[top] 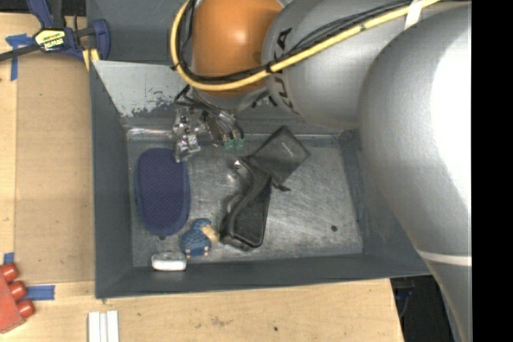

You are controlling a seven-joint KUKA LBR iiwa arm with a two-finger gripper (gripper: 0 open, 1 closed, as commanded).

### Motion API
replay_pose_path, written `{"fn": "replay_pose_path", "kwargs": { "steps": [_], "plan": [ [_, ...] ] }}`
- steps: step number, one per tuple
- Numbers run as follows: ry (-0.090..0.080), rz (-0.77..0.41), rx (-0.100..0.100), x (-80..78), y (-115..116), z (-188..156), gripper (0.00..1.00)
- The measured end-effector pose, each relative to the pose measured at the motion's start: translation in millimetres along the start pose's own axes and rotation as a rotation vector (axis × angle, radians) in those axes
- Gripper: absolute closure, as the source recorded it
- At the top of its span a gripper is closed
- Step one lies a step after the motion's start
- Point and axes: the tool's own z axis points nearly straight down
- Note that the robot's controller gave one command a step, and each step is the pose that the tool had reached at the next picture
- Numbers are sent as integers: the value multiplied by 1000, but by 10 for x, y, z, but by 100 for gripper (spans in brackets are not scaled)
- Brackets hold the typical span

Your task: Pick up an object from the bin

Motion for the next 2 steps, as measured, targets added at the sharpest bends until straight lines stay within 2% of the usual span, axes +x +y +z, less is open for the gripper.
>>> {"fn": "replay_pose_path", "kwargs": {
  "steps": [1,2],
  "plan": [
    [-3,-191,0,68,-83,-2304,100],
    [13,-5,1,-50,-89,-1601,100]
  ]
}}
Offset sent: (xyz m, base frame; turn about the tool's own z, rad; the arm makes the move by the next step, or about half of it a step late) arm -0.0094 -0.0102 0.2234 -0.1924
